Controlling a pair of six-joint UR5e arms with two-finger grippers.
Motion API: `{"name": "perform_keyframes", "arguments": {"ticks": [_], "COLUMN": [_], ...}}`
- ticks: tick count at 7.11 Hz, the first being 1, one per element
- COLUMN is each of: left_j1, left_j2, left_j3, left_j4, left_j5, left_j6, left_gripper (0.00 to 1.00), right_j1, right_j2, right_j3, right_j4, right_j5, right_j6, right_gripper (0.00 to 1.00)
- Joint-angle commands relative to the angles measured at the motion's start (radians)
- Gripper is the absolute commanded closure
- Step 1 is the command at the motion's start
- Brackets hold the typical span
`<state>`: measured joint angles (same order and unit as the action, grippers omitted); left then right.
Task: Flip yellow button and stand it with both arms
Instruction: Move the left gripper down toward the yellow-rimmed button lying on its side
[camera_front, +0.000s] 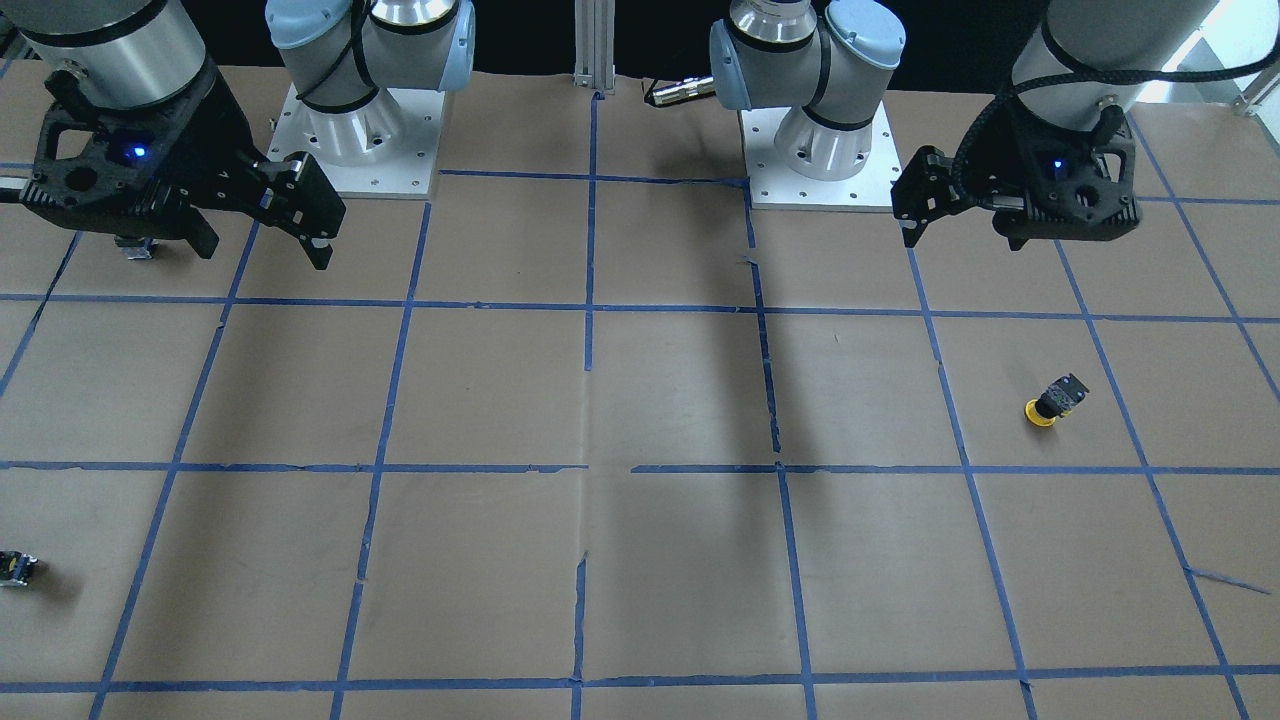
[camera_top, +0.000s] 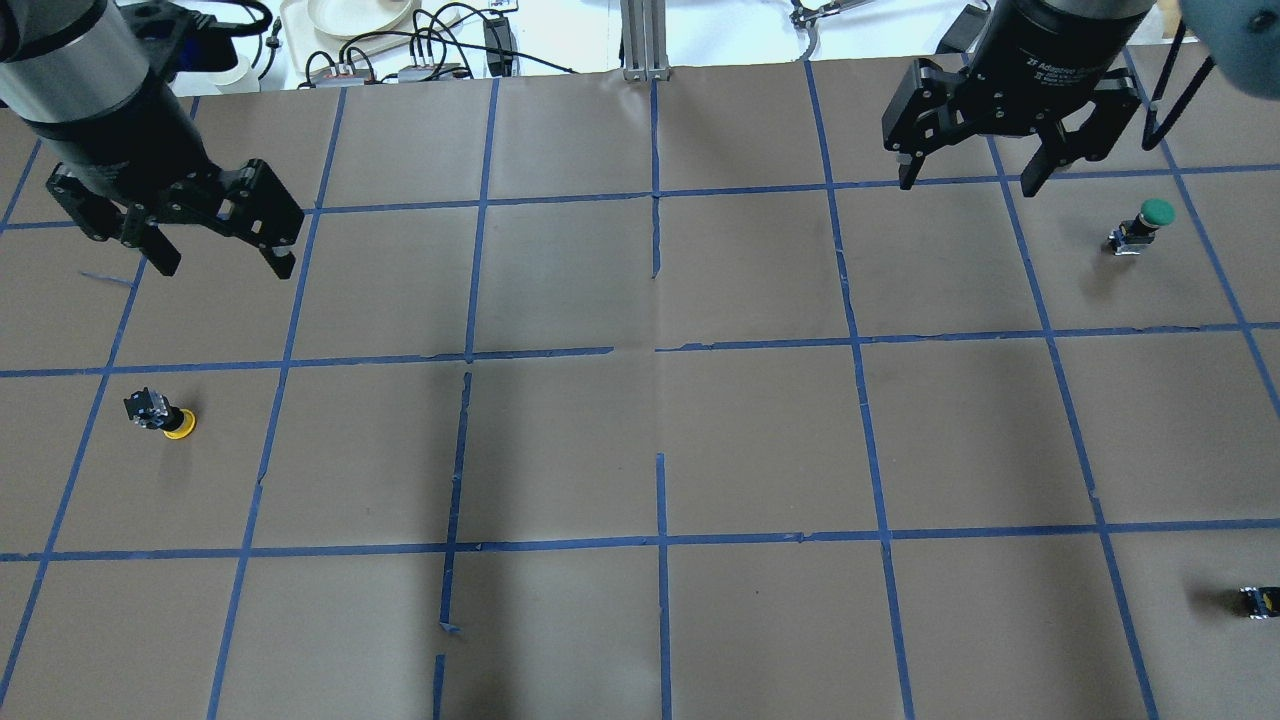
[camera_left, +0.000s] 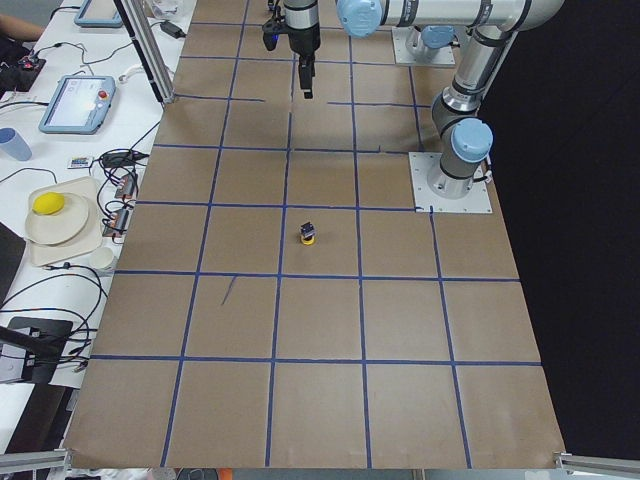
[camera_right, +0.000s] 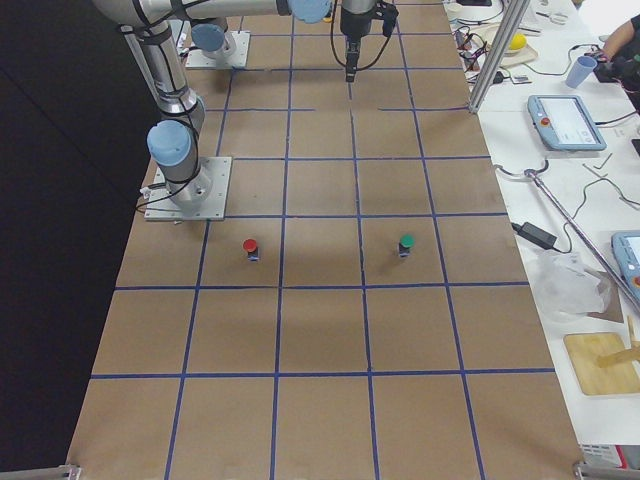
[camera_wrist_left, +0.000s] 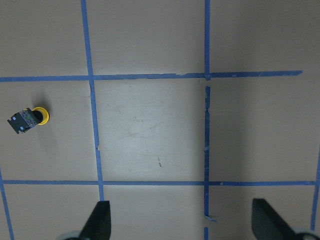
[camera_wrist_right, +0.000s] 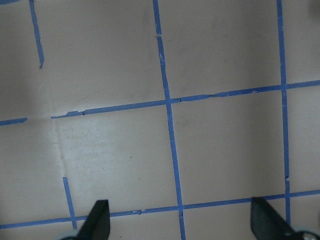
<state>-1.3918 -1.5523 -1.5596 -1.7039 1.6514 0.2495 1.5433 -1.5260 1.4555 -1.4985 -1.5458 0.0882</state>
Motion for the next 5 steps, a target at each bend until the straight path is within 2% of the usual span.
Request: {"name": "perform_keyframes", "arguments": {"ticks": [1, 2, 3, 5], "left_j1": [0.183, 0.306, 0.373, 0.405], "left_j2": [0.014, 0.009, -0.008, -0.067], "left_j3": [-0.072, -0.103, -0.134, -0.227], "left_j4": [0.023, 0.044, 0.106, 0.337], "left_j5": [0.002, -0.010, -0.012, -0.009], "left_j6": [0.284, 0.413, 0.526, 0.695], "left_gripper": [0.02, 0.02, 0.02, 0.02], "right_j1": [0.000, -0.002, -0.005, -0.005], "right_j2": [0.001, 0.000, 0.001, 0.001], "right_j3": [0.000, 0.003, 0.002, 0.003], "right_j4": [0.001, 0.003, 0.000, 0.000], "right_j5": [0.000, 0.001, 0.006, 0.006], "right_j6": [-0.004, -0.007, -0.007, -0.008], "right_gripper": [0.00, 0.00, 0.00, 0.00]}}
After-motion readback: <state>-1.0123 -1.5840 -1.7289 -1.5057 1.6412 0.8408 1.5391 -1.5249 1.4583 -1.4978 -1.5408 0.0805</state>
